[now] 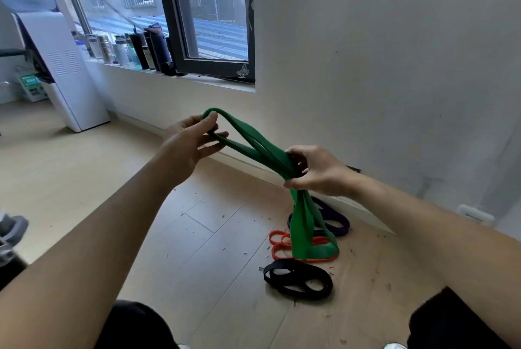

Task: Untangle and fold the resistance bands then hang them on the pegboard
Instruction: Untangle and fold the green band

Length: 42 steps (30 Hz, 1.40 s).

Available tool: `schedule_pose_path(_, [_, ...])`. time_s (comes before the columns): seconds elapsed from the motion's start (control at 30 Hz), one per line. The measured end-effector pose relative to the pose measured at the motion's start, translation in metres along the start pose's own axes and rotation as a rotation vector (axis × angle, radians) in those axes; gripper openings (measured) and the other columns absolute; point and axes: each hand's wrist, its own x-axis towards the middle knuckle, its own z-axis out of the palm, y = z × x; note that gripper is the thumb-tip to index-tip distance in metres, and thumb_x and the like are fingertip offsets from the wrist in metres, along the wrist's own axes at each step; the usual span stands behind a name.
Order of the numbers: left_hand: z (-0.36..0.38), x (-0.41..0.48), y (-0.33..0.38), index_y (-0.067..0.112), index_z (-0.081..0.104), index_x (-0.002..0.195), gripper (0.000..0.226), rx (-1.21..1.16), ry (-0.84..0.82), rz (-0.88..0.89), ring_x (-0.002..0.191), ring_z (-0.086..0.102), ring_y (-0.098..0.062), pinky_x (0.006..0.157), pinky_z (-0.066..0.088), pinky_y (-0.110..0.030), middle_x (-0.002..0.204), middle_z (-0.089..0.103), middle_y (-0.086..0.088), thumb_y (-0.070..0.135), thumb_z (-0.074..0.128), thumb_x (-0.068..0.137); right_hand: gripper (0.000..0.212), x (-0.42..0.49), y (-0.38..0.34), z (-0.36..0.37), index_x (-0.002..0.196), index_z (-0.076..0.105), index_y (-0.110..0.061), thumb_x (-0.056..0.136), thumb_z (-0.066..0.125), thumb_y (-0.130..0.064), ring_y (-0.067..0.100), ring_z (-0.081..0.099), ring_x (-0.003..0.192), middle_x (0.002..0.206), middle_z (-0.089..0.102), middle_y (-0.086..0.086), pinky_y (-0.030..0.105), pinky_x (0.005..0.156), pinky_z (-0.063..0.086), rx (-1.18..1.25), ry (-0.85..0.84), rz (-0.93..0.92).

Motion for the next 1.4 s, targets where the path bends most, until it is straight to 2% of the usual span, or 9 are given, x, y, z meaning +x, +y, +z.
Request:
schedule_pose_path(0.17, [-0.019,0.003,-0.015,0.0,0.06,0.121,0.044,0.189,-0.158,-0.084,0.107,0.071,-0.031,0.087,0.062,-0.036,0.103,0.07,-0.012,0.015,0.07,0.081,0.04,-0.012,0.007,-0.027,0.119,0.065,-0.01,0.082,0.082,-0.009,0.012,0.069,0.088,0.101,0.07,0.004,0.027,0.08,0.056,0.212,-0.051,0.061])
schedule_pose_path(0.33, [-0.027,-0.001,-0.032,0.01,0.065,0.124,0.064,0.694,-0.477,-0.191,0.104,0.072,-0.028,0.087,0.059,-0.03,0.108,0.075,-0.011,0.026,0.091,0.067,0.036,-0.025,0.005,-0.04,0.121,0.065,-0.004,0.087,0.076,-0.001,0.011,0.067,0.083,0.097,0.07,0.004,0.024,0.077,0.055,0.303,-0.125,0.047])
schedule_pose_path(0.47, [-0.004,-0.008,-0.04,0.013,0.064,0.126,0.051,0.807,-0.621,-0.21,0.107,0.072,-0.027,0.092,0.059,-0.035,0.112,0.075,-0.01,0.009,0.082,0.079,0.038,-0.03,-0.003,-0.036,0.123,0.064,-0.005,0.087,0.076,-0.001,0.011,0.07,0.087,0.099,0.073,0.002,0.023,0.078,0.055,0.297,-0.162,0.03])
schedule_pose_path(0.53, [0.015,-0.013,-0.042,0.013,0.064,0.128,0.048,0.784,-0.665,-0.151,0.11,0.071,-0.024,0.096,0.058,-0.036,0.116,0.074,-0.008,0.018,0.082,0.083,0.041,-0.031,-0.008,-0.032,0.124,0.063,-0.006,0.086,0.077,-0.003,0.013,0.072,0.091,0.102,0.074,0.003,0.023,0.078,0.055,0.289,-0.176,0.02])
schedule_pose_path(0.67, [0.055,-0.025,-0.044,0.016,0.069,0.121,0.048,0.723,-0.673,-0.105,0.107,0.069,-0.019,0.095,0.053,-0.03,0.11,0.073,-0.005,0.043,0.075,0.082,0.043,-0.031,-0.017,-0.028,0.124,0.062,-0.007,0.085,0.079,-0.003,0.019,0.072,0.095,0.105,0.073,0.007,0.031,0.083,0.059,0.262,-0.193,-0.021])
schedule_pose_path(0.8, [0.073,-0.028,-0.047,0.01,0.074,0.108,0.047,0.762,-0.618,-0.067,0.097,0.07,-0.029,0.093,0.053,-0.041,0.098,0.074,-0.014,0.051,0.074,0.085,0.046,-0.034,-0.02,-0.029,0.121,0.059,-0.008,0.082,0.082,-0.005,0.024,0.074,0.093,0.102,0.074,0.011,0.038,0.083,0.062,0.209,-0.2,-0.035])
schedule_pose_path(1.1, [0.078,-0.033,-0.048,0.015,0.075,0.091,0.022,0.689,-0.514,-0.055,0.077,0.063,-0.013,0.08,0.049,-0.029,0.077,0.068,0.001,0.035,0.067,0.094,0.046,-0.032,-0.005,-0.021,0.113,0.059,-0.017,0.076,0.087,-0.013,0.024,0.071,0.098,0.103,0.07,0.007,0.051,0.091,0.058,0.18,-0.189,-0.011])
schedule_pose_path(1.23, [0.067,-0.031,-0.038,0.015,0.076,0.095,0.033,0.628,-0.466,0.0,0.082,0.064,-0.013,0.084,0.052,-0.03,0.084,0.07,-0.002,0.046,0.073,0.083,0.041,-0.031,0.003,-0.013,0.114,0.063,-0.014,0.079,0.085,-0.013,0.021,0.068,0.106,0.106,0.071,0.005,0.05,0.103,0.052,0.18,-0.161,0.0])
schedule_pose_path(1.4, [0.055,-0.029,-0.03,0.004,0.073,0.106,0.045,0.574,-0.444,0.055,0.085,0.065,-0.017,0.086,0.052,-0.03,0.092,0.071,-0.007,0.041,0.07,0.08,0.035,-0.029,0.003,-0.012,0.109,0.065,-0.017,0.08,0.084,-0.009,0.025,0.068,0.104,0.102,0.07,0.005,0.052,0.099,0.053,0.208,-0.148,-0.005])
